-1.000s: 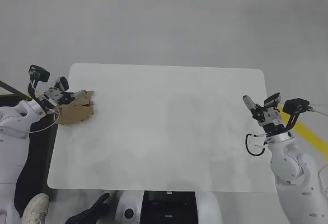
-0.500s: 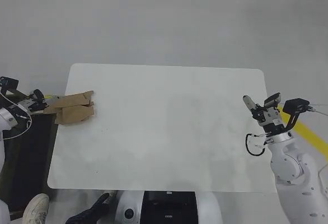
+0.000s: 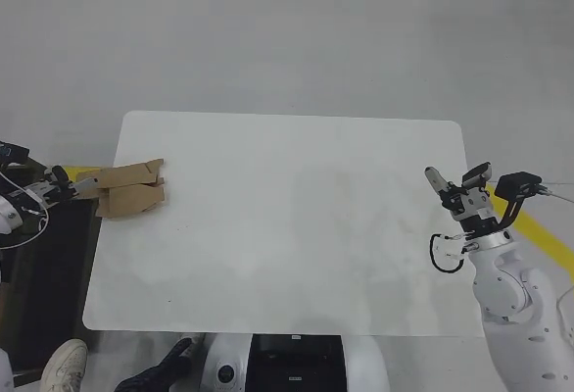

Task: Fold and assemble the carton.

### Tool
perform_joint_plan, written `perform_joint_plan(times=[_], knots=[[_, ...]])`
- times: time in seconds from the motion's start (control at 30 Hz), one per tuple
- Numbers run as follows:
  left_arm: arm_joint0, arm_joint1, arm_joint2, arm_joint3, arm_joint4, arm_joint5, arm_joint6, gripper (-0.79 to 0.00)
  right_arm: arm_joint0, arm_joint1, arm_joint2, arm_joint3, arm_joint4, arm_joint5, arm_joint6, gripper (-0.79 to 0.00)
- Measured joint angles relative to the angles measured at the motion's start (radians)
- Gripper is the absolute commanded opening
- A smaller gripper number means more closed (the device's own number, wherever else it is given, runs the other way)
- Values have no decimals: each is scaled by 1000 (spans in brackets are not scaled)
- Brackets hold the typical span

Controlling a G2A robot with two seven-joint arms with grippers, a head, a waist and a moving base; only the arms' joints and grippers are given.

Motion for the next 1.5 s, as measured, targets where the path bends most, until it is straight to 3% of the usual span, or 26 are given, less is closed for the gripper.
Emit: perform_joint_plan(times=[0.2,0.4,0.77,1.27,1.3,1.4,1.5], knots=[[2,0,1,1,2,4,2,0,0,0,0,0,0,0,0,0],[-8,0,31,57,10,109,-22,0,0,0,0,0,0,0,0,0],[-153,7,97,264,60,155,-90,0,0,0,0,0,0,0,0,0],[-354,-45,186,514,-40,203,-114,0,0,0,0,0,0,0,0,0],[-360,-46,187,523,-43,209,-111,-9,0,0,0,0,0,0,0,0],[-374,-49,193,544,-49,226,-98,-243,0,0,0,0,0,0,0,0],[-381,-52,200,558,-51,244,-84,-262,0,0,0,0,0,0,0,0]])
